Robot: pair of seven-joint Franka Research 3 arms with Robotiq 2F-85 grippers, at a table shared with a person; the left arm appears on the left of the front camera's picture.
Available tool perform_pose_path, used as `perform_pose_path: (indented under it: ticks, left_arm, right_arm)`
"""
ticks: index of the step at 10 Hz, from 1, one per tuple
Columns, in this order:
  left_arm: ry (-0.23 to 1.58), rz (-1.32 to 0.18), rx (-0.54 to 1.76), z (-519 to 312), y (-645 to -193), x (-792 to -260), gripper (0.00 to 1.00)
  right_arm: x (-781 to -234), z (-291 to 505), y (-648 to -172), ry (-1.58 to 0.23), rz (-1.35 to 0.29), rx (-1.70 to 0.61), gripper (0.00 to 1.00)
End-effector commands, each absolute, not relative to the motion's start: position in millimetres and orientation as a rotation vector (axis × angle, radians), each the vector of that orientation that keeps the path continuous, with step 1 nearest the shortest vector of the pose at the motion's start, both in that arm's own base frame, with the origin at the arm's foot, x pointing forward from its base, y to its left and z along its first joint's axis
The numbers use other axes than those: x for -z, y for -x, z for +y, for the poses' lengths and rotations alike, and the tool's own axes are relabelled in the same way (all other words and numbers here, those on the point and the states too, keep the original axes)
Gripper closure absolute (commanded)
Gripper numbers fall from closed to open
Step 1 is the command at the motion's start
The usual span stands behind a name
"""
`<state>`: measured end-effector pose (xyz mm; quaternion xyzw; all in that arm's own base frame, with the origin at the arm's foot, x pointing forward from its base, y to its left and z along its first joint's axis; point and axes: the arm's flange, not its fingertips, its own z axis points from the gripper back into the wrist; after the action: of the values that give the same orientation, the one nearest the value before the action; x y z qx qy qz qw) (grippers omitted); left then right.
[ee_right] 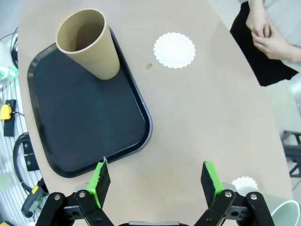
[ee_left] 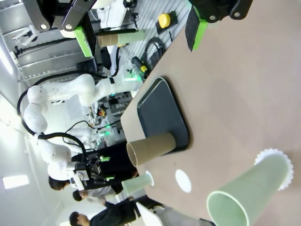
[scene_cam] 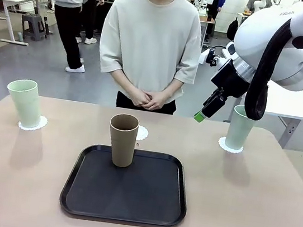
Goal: Place coasters on the table and set cups on them.
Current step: Take one Reusable plastic cup from the Flat Tray and place it on a coaster set by the human.
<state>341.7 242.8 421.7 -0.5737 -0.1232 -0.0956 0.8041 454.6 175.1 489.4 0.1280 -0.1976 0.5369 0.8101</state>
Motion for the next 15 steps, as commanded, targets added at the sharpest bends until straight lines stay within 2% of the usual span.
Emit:
perform_pose_path:
  ticks: [1,2,4,7,11,15]
  left_arm:
    - [1.234,-0.269,0.202,243,-340,-423,0.00]
    - [1.234,-0.269,0.202,243,-340,-423,0.00]
    - [1.234,-0.269,0.202,243,-340,-423,0.00]
    - [1.234,-0.269,0.202,243,-340,-423,0.00]
    - [1.234,-0.269,0.202,243,-340,-423,0.00]
    - [1.234,-0.269,0.202,243,-340,-423,0.00]
  right_arm:
    - [-488,179,-456,-0.259,-0.429,-1.142,0.00]
    - [-489,175,-455,-0.274,-0.422,-1.147,0.00]
    - [-462,199,-460,-0.480,-0.594,-1.453,0.00]
    - [-434,220,-466,-0.601,-0.733,-1.642,0.00]
    - [-403,227,-479,-0.741,-0.802,-1.656,0.00]
    - [-379,227,-480,-0.797,-0.824,-1.605,0.00]
